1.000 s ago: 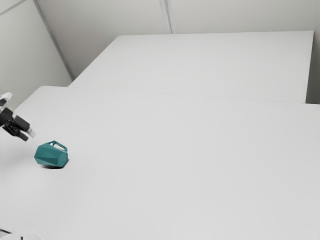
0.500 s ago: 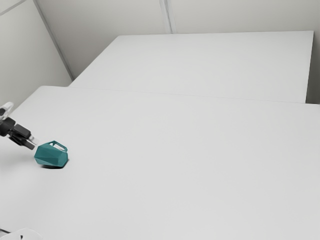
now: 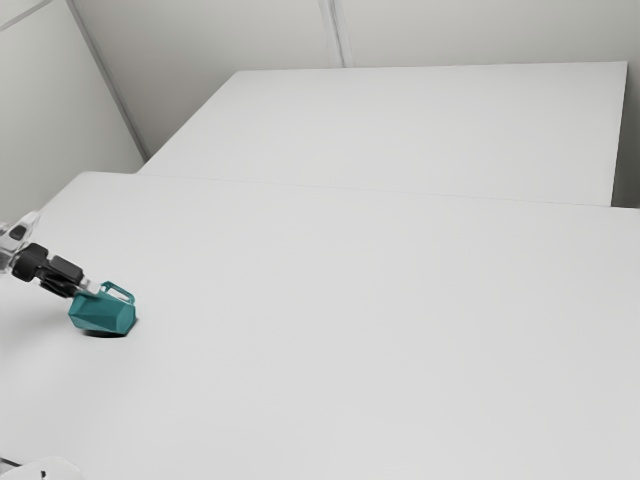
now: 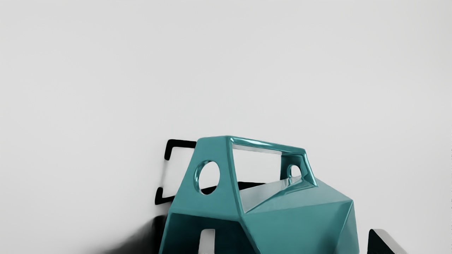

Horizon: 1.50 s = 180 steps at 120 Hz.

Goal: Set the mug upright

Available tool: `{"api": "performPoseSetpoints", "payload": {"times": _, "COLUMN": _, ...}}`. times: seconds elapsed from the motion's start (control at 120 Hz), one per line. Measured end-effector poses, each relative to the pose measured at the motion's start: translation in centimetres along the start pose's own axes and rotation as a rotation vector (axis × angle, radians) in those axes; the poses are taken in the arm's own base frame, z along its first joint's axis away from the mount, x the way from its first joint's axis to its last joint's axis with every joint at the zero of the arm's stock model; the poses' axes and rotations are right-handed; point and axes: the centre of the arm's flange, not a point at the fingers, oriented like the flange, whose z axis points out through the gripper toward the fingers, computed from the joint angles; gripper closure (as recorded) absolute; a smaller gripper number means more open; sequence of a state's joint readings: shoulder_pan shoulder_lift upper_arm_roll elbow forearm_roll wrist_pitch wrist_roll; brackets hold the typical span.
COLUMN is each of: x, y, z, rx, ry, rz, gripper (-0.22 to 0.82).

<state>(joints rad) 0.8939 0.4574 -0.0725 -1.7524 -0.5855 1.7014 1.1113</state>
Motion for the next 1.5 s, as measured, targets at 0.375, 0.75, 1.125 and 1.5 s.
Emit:
{"api": "performPoseSetpoints", "payload": {"times": 0.375, "x": -0.7, "y": 1.7, "z": -0.7, "rx": -0.063, "ry": -0.036, "rz": 0.007, "gripper": 0.54}}
{"api": "performPoseSetpoints", "payload": {"times": 0.75, "x": -0.5, "y": 3.2, "z": -0.7, "rx": -0.109, "ry": -0.058, "rz": 0.03, "gripper": 0.74}}
{"api": "performPoseSetpoints", "payload": {"times": 1.125, "x": 2.3, "y": 7.8, "z": -1.2, "rx": -0.019, "ry": -0.053, "rz": 0.136, "gripper": 0.78}}
{"api": "performPoseSetpoints", "payload": {"times": 1.5, "x": 6.6, "y": 20.7, "z": 2.7, "rx": 0.38, "ry": -0.215, "rz": 0.369, "gripper": 0.79}}
